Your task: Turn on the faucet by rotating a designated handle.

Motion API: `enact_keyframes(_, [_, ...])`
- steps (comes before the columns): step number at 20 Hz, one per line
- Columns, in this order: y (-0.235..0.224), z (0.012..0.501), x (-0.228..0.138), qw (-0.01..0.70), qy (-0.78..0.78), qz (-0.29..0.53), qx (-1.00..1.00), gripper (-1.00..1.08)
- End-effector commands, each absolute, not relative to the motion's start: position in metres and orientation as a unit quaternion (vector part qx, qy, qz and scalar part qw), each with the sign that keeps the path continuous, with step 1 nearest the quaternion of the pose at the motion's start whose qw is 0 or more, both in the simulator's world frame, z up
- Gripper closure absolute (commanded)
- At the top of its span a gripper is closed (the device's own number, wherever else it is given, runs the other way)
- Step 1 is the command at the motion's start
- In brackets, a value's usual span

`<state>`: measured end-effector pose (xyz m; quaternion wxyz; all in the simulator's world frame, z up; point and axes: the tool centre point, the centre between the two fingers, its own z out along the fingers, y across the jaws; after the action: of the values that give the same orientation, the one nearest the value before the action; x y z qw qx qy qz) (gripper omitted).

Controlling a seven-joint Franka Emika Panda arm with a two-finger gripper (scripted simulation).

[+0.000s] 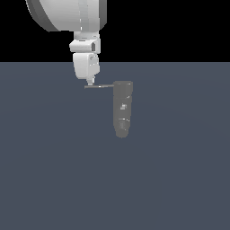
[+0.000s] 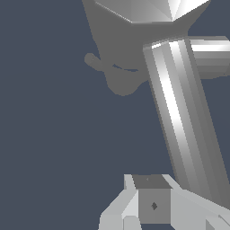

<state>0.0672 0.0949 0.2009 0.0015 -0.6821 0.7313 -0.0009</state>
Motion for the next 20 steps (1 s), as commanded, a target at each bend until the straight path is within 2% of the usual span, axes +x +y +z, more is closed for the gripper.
enact_keyframes(1, [0.095,0.201,0.058,0.000,0.731,0.000,-0.682,1.08])
enact_keyframes(15, [0.096,0.201,0.017,0.000,0.732,0.000,-0.682,1.08])
enact_keyframes(20, [0.086,0.201,0.014,0.001,0.734,-0.001,-0.680,1.08])
